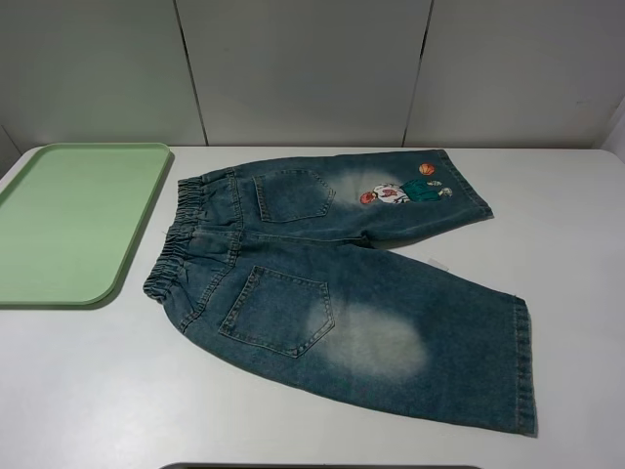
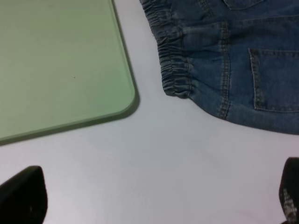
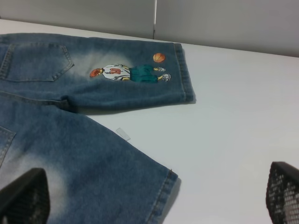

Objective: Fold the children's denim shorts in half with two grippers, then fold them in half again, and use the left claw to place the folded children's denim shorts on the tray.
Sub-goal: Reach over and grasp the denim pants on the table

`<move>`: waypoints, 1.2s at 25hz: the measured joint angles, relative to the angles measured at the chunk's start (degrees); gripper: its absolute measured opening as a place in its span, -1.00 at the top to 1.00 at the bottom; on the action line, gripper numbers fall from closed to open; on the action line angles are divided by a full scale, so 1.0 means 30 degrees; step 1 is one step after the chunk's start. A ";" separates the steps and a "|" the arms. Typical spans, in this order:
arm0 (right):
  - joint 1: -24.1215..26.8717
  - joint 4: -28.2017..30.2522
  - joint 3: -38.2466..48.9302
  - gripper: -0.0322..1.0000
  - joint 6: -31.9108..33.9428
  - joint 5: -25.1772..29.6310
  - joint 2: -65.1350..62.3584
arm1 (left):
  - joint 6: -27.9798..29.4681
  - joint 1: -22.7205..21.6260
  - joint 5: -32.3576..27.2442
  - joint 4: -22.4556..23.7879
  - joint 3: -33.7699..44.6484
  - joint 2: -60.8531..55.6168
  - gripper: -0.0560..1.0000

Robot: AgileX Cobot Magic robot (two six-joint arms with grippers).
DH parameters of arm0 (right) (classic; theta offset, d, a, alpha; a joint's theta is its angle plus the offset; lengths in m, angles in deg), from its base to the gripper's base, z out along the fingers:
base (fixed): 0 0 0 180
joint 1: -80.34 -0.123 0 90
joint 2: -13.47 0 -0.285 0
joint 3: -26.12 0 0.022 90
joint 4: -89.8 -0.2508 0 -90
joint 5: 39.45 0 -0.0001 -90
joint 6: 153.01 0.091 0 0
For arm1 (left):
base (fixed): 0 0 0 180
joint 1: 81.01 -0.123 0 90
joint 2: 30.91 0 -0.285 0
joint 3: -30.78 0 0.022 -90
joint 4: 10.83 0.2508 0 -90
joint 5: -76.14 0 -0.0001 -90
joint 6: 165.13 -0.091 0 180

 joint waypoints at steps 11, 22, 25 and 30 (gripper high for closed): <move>0.0000 0.0000 0.0000 -0.41 0.0000 0.0000 0.0000 | 0.0000 0.0000 0.0000 0.0000 0.0000 0.0000 -0.98; 0.0000 -0.0562 -0.0657 -0.41 0.0136 -0.0024 0.2562 | -0.0108 0.0000 -0.0074 -0.0019 -0.1075 0.1586 -0.98; 0.0000 -0.0609 -0.1898 -0.41 -0.0618 -0.0719 0.5704 | -0.1228 0.0000 -0.0074 -0.0019 -0.2705 0.4612 -0.98; 0.0000 -0.0720 -0.4380 -0.41 -0.3725 -0.2024 1.1465 | -0.3595 0.1526 0.0100 -0.0063 -0.5562 1.0647 -0.97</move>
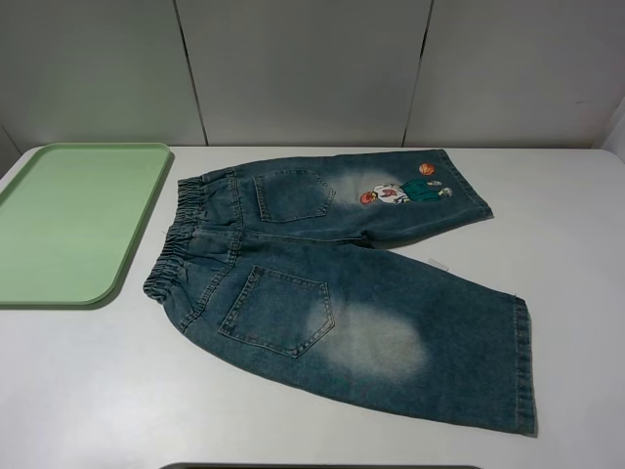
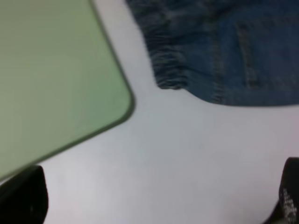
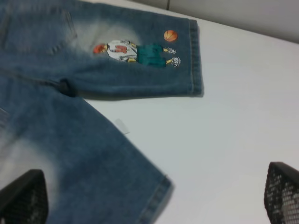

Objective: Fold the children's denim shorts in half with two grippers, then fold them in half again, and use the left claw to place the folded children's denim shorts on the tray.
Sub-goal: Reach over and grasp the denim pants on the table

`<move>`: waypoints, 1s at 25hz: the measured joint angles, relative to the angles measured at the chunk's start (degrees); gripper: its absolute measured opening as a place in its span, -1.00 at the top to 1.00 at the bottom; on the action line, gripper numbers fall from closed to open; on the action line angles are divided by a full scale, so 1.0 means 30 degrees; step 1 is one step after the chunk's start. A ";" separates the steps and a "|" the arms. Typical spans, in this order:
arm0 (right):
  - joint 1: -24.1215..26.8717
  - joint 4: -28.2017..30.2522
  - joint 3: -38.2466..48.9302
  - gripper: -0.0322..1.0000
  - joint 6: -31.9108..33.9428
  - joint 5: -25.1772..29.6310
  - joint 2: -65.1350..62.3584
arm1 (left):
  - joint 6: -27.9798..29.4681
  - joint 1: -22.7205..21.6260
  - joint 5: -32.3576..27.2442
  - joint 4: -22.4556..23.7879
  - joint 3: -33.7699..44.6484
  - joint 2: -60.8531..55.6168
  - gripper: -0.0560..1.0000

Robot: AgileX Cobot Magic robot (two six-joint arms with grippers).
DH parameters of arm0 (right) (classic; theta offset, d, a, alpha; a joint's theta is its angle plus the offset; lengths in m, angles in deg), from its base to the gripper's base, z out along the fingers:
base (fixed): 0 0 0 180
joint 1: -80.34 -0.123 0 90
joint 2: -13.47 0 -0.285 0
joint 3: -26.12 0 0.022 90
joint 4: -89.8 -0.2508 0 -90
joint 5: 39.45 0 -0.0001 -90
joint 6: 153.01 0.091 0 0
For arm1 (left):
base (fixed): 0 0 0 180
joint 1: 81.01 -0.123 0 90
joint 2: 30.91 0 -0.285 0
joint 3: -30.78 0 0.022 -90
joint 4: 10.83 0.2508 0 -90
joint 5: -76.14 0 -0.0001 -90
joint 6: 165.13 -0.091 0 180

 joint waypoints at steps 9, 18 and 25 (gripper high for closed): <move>-0.5327 0.0761 -0.1532 -0.41 -0.3266 -0.0900 0.7909 | -0.1922 0.9103 0.0462 0.2886 -0.1234 0.9284 -0.97; -1.2023 0.3106 -0.1532 -0.41 -0.3446 -0.0918 1.3274 | -0.3023 1.1051 0.4149 0.4303 -0.1213 1.6162 -0.96; -1.2370 0.3047 -0.0680 -0.41 -0.3487 -0.1559 1.5514 | -0.4453 1.1051 0.5599 0.4265 -0.1213 1.9945 -0.96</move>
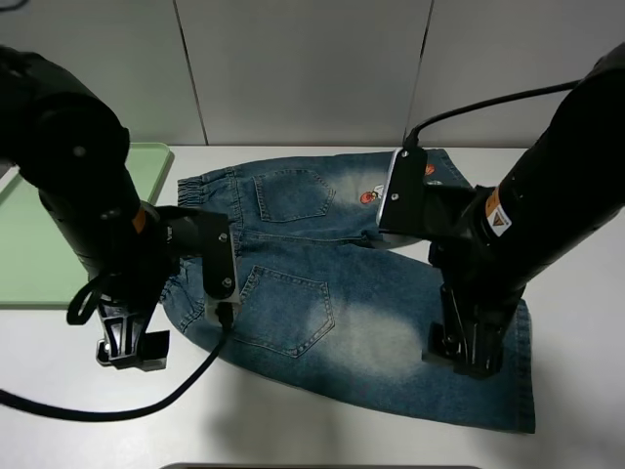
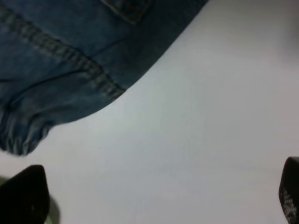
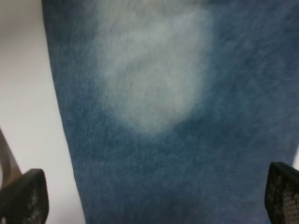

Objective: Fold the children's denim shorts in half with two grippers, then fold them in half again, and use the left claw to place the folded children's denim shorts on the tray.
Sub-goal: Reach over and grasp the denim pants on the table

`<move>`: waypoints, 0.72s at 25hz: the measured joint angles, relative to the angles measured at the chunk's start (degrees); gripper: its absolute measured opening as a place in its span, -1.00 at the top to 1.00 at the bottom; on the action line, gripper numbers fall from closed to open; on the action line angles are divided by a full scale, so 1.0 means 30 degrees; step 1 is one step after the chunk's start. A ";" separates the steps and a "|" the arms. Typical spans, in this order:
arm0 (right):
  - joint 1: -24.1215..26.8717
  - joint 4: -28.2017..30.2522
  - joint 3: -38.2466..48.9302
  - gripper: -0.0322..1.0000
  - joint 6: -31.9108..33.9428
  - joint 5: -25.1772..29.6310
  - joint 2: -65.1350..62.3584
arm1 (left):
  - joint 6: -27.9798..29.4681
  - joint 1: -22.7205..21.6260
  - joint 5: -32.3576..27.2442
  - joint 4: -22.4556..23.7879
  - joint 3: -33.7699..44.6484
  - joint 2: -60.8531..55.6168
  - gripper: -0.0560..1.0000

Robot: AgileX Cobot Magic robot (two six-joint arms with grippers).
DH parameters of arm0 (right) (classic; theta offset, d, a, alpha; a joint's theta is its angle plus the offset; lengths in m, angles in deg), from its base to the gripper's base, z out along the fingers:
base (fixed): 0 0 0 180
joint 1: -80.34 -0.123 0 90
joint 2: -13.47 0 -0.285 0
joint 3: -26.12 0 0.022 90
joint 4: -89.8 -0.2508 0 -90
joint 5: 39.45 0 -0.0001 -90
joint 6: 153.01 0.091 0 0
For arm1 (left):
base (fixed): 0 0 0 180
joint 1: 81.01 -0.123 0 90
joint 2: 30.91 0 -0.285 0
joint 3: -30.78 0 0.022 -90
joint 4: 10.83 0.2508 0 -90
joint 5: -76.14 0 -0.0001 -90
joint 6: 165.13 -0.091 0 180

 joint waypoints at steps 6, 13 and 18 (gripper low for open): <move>0.0000 0.0408 0.3097 -0.41 -0.0014 -0.1592 0.0110 | -0.2463 -0.0688 0.2261 -0.0160 0.0000 0.0837 -0.96; 0.0000 0.0777 0.4373 -0.41 -0.0014 -0.3052 0.0136 | -0.5034 -0.2525 0.4695 -0.0160 0.0000 0.2723 -0.96; 0.0000 0.0995 0.5460 -0.41 -0.0014 -0.4592 0.0159 | -0.6550 -0.3079 0.5809 -0.0143 0.0000 0.3524 -0.96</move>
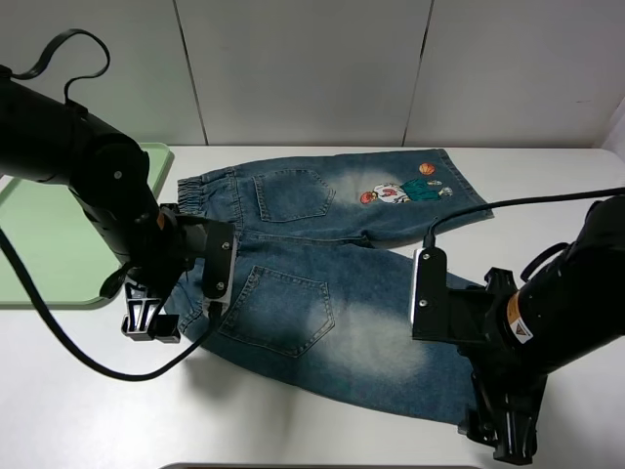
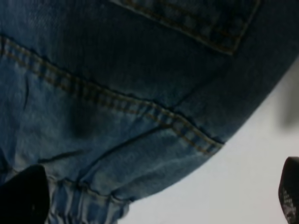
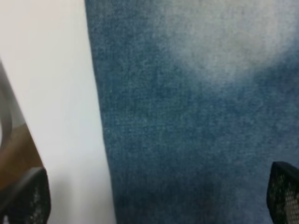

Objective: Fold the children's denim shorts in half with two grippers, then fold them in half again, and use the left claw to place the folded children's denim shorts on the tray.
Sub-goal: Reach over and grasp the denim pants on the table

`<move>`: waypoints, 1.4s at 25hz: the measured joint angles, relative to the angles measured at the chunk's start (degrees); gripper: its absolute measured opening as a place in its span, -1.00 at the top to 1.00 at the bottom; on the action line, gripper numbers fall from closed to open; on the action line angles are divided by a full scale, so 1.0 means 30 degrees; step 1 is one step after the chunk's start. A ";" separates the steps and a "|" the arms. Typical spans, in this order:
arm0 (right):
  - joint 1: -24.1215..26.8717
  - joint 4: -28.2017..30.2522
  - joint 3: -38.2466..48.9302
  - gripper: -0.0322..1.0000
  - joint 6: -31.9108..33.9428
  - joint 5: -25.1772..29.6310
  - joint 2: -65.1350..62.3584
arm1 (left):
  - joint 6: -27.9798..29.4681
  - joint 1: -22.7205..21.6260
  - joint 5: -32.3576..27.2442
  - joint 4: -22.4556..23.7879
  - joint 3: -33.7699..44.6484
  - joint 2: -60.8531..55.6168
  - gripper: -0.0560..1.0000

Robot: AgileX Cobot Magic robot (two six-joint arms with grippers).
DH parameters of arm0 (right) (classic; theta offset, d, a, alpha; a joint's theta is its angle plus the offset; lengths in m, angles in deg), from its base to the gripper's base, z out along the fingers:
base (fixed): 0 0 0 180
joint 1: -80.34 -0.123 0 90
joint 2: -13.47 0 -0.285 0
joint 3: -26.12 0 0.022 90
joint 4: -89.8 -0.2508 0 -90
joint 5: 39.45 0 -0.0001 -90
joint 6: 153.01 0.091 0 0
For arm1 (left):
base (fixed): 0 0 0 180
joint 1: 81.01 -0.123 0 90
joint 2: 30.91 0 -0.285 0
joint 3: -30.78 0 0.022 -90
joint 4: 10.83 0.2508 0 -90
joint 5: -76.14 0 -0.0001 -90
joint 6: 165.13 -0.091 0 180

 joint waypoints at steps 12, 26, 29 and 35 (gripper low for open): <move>0.0000 -0.0372 0.0237 -0.41 0.0000 -0.0701 0.0000 | -0.1835 0.0000 0.1533 -0.0009 0.0000 0.1533 -0.95; 0.0000 -0.0542 0.0237 -0.41 0.0000 -0.1378 0.0018 | -0.3048 0.0000 0.1857 -0.0146 -0.0182 0.2626 -0.95; 0.0000 -0.0542 0.0237 -0.41 0.0000 -0.2251 0.0306 | -0.3048 0.0000 0.1791 -0.0146 -0.0241 0.2639 -0.95; 0.0000 -0.0542 0.0237 -0.41 -0.0058 -0.2736 0.2699 | -0.3048 0.0000 0.1770 -0.0146 -0.0241 0.2639 -0.93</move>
